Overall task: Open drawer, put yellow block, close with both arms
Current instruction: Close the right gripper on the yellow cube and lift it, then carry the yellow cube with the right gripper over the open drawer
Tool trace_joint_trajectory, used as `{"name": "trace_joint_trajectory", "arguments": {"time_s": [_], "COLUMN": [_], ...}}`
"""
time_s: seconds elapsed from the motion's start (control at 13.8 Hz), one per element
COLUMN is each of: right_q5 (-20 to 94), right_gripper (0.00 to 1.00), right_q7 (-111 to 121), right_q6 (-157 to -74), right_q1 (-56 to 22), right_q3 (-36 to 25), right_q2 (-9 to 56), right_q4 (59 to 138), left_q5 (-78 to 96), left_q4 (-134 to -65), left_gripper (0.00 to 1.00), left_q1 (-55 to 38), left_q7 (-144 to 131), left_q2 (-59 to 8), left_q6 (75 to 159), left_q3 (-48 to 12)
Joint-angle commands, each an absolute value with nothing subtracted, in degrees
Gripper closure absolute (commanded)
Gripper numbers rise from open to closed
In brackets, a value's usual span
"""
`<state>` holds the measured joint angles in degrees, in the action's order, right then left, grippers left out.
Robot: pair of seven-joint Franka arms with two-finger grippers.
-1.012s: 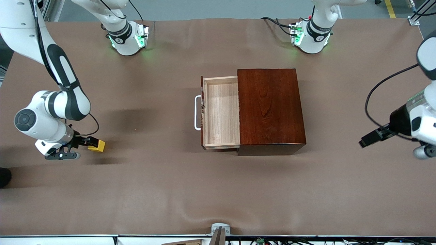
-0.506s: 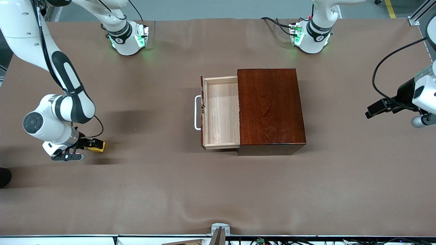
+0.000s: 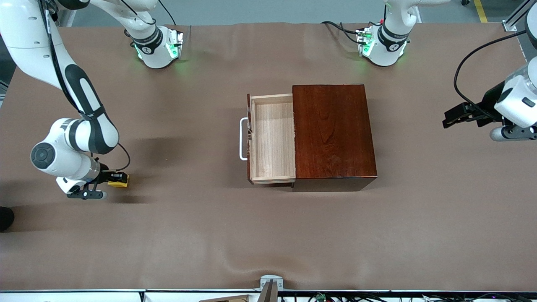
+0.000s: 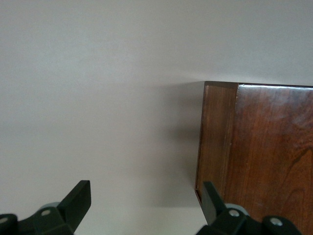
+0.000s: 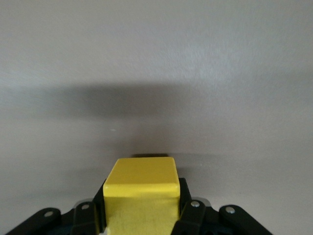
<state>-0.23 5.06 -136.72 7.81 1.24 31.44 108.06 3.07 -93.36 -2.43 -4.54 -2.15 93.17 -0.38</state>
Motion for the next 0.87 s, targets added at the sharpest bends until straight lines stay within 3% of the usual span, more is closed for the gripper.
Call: {"name": "trace_joint_trajectory", "arguments": {"time_s": [0.0,0.29,0.51,0.79], "right_q5": [0.4,0.3,0.4,0.6], "right_gripper": [1.00,1.00,1.00,1.00], "right_q7": [4.8,4.7,2.9,-10.9], "right_q6": [-128.1,-108.5,-92.6,-86.5], "right_q1": [7.4,6.7,4.4,-6.1], "right_q3": [1.5,1.6,1.7,1.8], "right_q2": [25.4,15.4,13.1,11.4], "right_q4": [104.8,96.9,87.7,83.5], "left_q5": [1.8,3.1,2.6,2.2], "left_q4": [-90.7,-89.3,-88.2,-88.2], "left_gripper": [0.00,0.00,0.00,0.00], "left_q1": [-1.7,-0.1,-0.4,0.0], "left_q7": [-3.8,-3.3,-3.2,-1.9], "left_q2": [-3.2,-3.2,-3.0,-3.3], "left_q6": [91.7,91.6,91.6,91.8], "left_q3": [-0.5,0.1,-0.3,-0.1]}}
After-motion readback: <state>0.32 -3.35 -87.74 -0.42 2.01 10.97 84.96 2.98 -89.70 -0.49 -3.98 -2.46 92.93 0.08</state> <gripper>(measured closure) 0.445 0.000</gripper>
